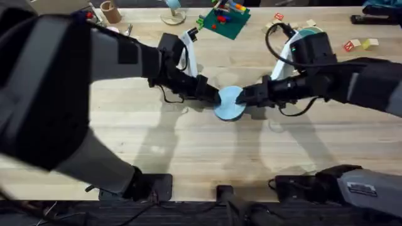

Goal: Pick up the plates from the table one by one and place each into a slot on the dish rack.

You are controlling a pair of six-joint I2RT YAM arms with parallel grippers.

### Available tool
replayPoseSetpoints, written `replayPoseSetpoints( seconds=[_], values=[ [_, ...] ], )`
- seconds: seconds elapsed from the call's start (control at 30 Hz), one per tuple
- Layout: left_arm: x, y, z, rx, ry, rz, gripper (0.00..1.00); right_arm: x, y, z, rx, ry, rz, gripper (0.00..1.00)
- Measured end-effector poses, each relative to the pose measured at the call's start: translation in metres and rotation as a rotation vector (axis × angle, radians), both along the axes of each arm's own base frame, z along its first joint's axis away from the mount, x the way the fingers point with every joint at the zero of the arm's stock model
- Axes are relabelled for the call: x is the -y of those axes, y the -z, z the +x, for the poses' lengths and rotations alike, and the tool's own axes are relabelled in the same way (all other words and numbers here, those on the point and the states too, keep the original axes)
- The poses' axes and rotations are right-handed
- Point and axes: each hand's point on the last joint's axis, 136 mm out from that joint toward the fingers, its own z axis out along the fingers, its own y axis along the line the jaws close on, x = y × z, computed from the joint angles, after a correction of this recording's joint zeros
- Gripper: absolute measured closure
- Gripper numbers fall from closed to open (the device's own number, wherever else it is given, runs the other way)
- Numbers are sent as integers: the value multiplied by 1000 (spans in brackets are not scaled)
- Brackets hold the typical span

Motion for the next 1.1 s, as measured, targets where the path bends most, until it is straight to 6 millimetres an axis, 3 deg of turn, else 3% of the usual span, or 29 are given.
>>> replayPoseSetpoints(
  seconds=[0.2, 0.37, 0.5, 0.77, 1.1],
  values=[
    [-21, -33, 5, 151, -50, 141, 960, 22, -26, -1, 56, 29, -109, 968],
    [-38, -74, 2, 292, -98, 213, 960, 41, -73, 8, 179, 2, -244, 970],
    [-54, -94, -9, 348, -123, 276, 961, 58, -119, 17, 288, -47, -359, 970],
    [-82, -140, -22, 470, -139, 407, 962, 105, -190, 35, 463, -50, -525, 970],
    [-103, -189, -29, 589, -90, 523, 963, 165, -249, 41, 583, -5, -681, 970]
  ],
)
